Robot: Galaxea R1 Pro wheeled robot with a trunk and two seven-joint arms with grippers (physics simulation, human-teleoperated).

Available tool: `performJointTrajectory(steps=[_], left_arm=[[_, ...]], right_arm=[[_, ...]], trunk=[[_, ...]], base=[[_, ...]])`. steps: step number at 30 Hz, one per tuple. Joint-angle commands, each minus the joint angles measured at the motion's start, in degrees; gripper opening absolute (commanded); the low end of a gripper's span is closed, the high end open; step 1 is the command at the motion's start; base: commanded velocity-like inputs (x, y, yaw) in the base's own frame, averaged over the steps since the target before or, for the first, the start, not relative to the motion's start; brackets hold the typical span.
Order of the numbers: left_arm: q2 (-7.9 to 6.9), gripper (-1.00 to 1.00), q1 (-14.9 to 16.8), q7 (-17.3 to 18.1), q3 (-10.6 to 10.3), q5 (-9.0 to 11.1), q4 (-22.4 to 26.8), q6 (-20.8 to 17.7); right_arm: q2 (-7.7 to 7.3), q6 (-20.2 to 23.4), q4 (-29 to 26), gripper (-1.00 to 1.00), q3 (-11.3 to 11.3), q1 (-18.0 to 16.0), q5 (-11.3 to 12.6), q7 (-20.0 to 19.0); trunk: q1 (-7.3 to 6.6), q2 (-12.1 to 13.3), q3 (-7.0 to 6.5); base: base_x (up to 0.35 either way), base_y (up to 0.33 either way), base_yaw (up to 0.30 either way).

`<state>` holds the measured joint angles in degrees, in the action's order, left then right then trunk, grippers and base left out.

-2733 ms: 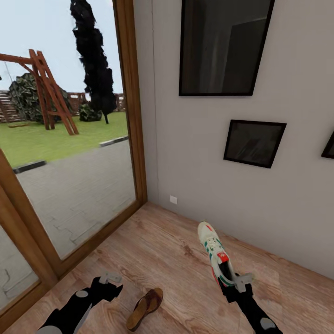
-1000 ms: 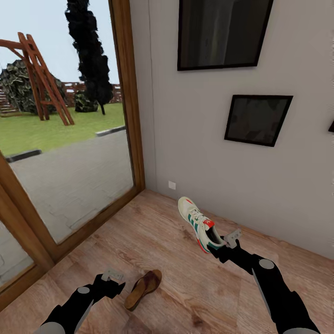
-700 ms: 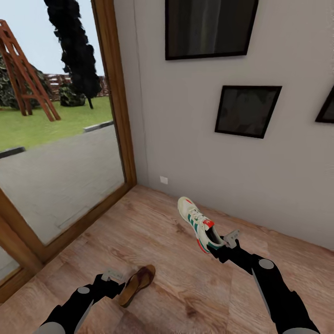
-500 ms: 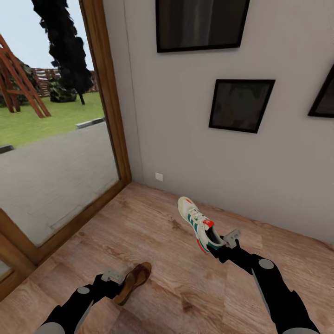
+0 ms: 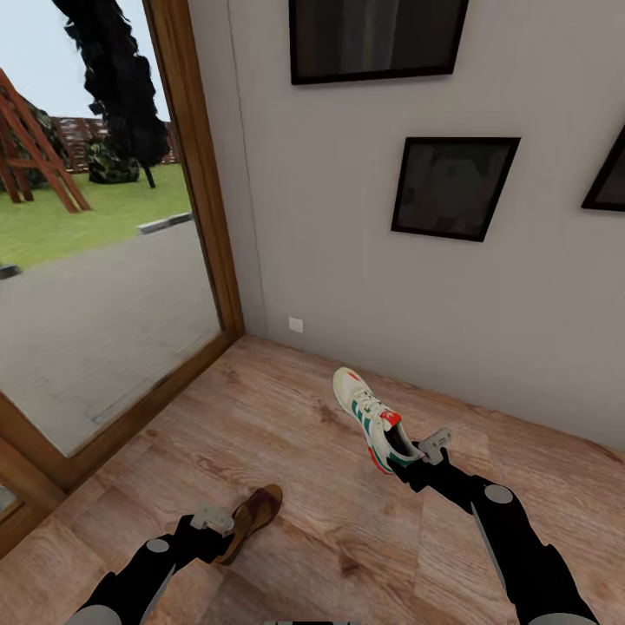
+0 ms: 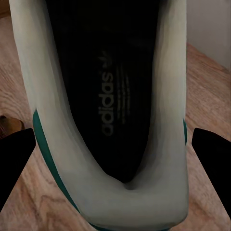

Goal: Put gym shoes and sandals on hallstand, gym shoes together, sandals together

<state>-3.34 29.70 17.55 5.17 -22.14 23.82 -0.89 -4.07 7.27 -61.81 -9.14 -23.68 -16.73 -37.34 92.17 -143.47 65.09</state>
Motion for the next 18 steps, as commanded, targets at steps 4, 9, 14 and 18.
performJointTrajectory(steps=[4,9,14,18], left_arm=[[-0.02,1.00,-0.20,0.47,0.51,-0.70,0.15,-0.06],[-0.07,1.00,-0.20,0.47,0.54,-0.71,0.17,-0.07],[-0.10,1.00,-0.26,0.47,0.55,-0.72,0.17,-0.07],[-0.09,1.00,-0.48,0.47,0.48,-0.72,0.17,0.28]], right_arm=[[0.03,0.29,0.07,-1.00,-0.24,-0.02,-0.23,-0.37],[0.03,0.29,0.08,-1.00,-0.26,-0.03,-0.23,-0.37],[0.03,0.26,0.12,-1.00,-0.26,-0.04,-0.23,-0.37],[0.03,0.25,0.11,-1.00,-0.26,0.00,-0.28,-0.37]], trunk=[[-0.01,-0.02,0.05],[-0.01,-0.02,0.05],[-0.01,-0.02,-0.06],[-0.01,-0.02,-0.09]], base=[[0.051,0.000,0.000],[0.258,0.048,-0.006],[0.217,0.140,-0.207],[0.020,0.014,-0.057]])
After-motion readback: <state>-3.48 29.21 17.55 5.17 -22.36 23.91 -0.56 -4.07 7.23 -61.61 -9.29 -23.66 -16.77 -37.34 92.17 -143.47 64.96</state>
